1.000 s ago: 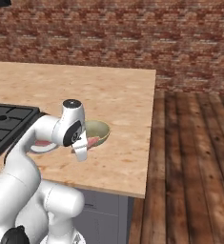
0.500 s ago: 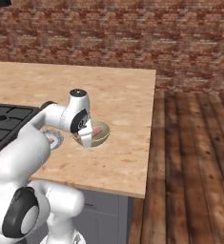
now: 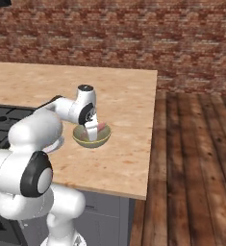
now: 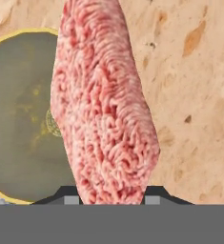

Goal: Place one of the steaks on the plate and the other in the bowl. Then place the bowl in the fridge.

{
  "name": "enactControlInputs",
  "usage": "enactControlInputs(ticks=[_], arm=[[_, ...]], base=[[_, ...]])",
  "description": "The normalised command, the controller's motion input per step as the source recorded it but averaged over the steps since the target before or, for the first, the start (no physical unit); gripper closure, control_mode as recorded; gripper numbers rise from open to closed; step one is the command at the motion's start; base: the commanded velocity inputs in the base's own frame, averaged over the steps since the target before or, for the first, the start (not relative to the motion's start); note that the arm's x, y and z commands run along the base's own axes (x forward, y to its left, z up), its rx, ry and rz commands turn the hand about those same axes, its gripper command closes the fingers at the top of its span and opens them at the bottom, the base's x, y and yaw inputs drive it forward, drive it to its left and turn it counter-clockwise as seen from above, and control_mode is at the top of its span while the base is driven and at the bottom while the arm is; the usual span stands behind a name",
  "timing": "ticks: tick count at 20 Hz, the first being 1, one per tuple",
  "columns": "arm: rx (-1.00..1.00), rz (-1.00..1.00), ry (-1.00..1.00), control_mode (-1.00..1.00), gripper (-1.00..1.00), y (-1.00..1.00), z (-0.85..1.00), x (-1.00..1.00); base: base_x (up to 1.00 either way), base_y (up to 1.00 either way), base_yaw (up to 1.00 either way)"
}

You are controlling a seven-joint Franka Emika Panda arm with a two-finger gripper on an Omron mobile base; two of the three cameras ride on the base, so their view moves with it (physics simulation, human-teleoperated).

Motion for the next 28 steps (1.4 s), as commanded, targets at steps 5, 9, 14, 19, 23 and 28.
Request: enactControlInputs(ticks=[5, 9, 14, 19, 23, 28], arm=[[0.0, 0.01, 0.11, -1.0, 1.0, 0.0, -0.4, 0.62], [0.0, 0.0, 0.06, -1.0, 1.0, 0.0, -0.21, 0.56], [0.0, 0.0, 0.01, -1.0, 1.0, 0.16, -0.21, 0.35], [-0.01, 0.0, 0.0, -1.0, 1.0, 0.27, -0.44, 0.06], [0.0, 0.0, 0.0, -1.0, 1.0, 0.12, -0.38, 0.01], [0.0, 0.0, 0.0, -1.0, 1.0, 0.0, -0.29, 0.03]], base=[[0.0, 0.0, 0.0], [0.0, 0.0, 0.0], [0.0, 0.0, 0.0], [0.0, 0.0, 0.0], [0.0, 0.0, 0.0], [0.0, 0.0, 0.0]])
